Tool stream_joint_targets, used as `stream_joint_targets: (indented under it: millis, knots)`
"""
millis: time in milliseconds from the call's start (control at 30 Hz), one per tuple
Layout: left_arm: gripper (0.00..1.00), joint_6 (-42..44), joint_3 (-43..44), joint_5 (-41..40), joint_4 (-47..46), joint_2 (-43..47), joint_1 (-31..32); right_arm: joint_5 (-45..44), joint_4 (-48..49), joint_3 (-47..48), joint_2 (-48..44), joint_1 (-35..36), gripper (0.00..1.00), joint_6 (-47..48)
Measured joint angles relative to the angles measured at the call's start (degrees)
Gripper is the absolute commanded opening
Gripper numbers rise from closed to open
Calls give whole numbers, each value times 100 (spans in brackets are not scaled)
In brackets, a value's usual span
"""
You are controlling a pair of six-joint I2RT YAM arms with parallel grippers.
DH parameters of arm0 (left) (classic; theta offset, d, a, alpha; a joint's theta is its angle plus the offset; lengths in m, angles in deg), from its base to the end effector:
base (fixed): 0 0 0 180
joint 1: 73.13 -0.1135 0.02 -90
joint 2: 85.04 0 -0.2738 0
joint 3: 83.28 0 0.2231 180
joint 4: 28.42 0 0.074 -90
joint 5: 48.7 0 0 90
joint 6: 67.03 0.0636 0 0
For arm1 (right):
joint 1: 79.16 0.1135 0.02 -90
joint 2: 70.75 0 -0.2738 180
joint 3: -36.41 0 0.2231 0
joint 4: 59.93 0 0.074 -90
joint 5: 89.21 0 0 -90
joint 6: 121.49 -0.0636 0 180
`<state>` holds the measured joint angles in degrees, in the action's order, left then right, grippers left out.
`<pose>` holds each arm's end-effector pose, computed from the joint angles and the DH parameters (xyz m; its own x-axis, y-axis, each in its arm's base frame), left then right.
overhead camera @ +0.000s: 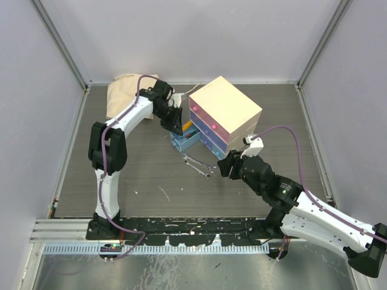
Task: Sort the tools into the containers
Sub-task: Place the screwdriver in the drawer.
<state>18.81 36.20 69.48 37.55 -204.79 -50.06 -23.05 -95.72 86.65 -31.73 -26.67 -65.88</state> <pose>0.3851 -0.1967 0.2311 -0.8776 0.3043 -0.3705 0.4580 0.7605 -0.4603 0.1095 0.1004 0.2743 -0.4923 0.2071 -0.8454 -0.2710 0.8865 0.3750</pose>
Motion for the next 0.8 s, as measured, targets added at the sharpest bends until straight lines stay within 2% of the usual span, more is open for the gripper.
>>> stream_joint_targets:
  millis: [333, 667, 800]
  knots:
    - [3, -96, 494, 74, 573, -350, 0, 22, 0, -81, -15, 0, 58, -44]
    - [8, -315, 866, 282, 610, -702, 0, 35, -4, -85, -109, 0, 58, -57]
    - [18, -404, 1049, 321, 601, -857, 0, 35, -11, -103, -173, 0, 58, -94]
